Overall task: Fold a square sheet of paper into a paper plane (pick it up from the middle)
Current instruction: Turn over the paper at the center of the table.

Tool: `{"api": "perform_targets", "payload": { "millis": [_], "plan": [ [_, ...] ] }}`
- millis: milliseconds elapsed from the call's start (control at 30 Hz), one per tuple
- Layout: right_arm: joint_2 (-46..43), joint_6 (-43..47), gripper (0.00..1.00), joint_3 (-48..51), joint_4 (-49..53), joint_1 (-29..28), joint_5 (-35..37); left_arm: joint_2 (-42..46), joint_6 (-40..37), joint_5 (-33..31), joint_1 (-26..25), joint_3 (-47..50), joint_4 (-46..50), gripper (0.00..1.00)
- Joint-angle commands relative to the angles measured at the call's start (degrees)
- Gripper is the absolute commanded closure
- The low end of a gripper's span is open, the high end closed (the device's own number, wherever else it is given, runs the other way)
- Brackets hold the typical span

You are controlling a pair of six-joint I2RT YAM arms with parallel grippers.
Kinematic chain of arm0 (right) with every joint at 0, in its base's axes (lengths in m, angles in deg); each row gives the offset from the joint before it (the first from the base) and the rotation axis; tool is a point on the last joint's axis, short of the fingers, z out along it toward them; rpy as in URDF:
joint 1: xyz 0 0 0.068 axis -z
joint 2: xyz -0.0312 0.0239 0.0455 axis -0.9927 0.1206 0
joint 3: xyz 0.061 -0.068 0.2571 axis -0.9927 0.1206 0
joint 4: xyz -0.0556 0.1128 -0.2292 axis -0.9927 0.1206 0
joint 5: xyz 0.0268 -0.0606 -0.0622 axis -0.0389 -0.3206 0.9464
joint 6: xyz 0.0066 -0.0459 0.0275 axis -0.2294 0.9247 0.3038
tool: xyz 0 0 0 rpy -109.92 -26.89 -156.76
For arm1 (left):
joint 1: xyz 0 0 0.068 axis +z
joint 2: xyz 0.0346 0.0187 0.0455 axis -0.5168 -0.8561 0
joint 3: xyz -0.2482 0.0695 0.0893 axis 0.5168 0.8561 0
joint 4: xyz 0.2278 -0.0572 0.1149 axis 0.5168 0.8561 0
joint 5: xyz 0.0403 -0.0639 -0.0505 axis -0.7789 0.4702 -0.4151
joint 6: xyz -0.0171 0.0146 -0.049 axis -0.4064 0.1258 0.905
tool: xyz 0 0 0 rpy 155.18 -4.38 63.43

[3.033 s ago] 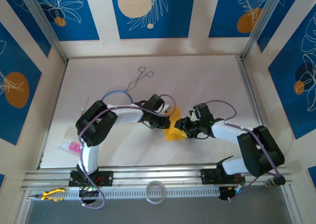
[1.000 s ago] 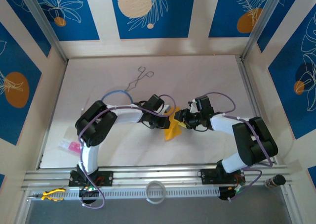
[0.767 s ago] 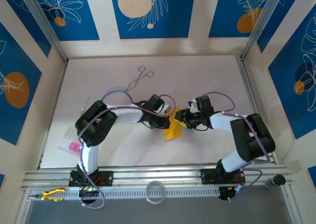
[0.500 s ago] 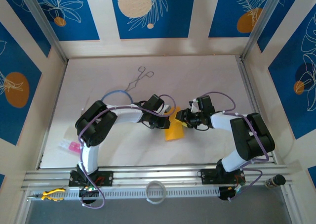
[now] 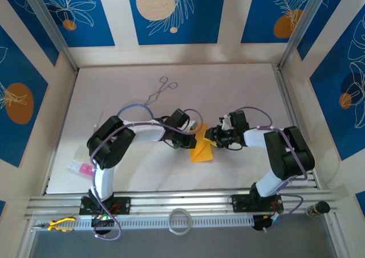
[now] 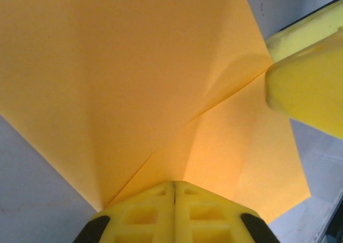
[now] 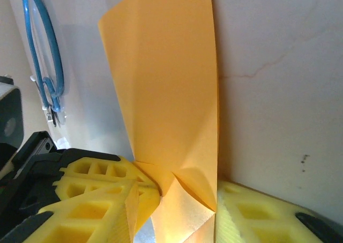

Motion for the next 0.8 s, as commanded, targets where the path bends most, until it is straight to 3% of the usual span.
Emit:
{"api": "perform_targets", "payload": {
  "millis": [0, 533, 767],
  "plan": [
    [1.1, 0.6, 0.63, 0.2, -1.2, 0.2, -2.1, 1.0, -0.2, -1.1, 0.3, -0.2, 3.5, 1.00],
    [0.8, 1.5, 0.68, 0.8, -1.4, 1.0, -3.3, 1.8, 0.1, -1.7, 0.5, 0.0, 3.2, 0.98],
    [1.3, 2.1, 0.76, 1.0, -0.8, 1.2, -3.5, 1.9, 0.2, -1.6, 0.5, 0.1, 3.1, 0.98]
  ]
}}
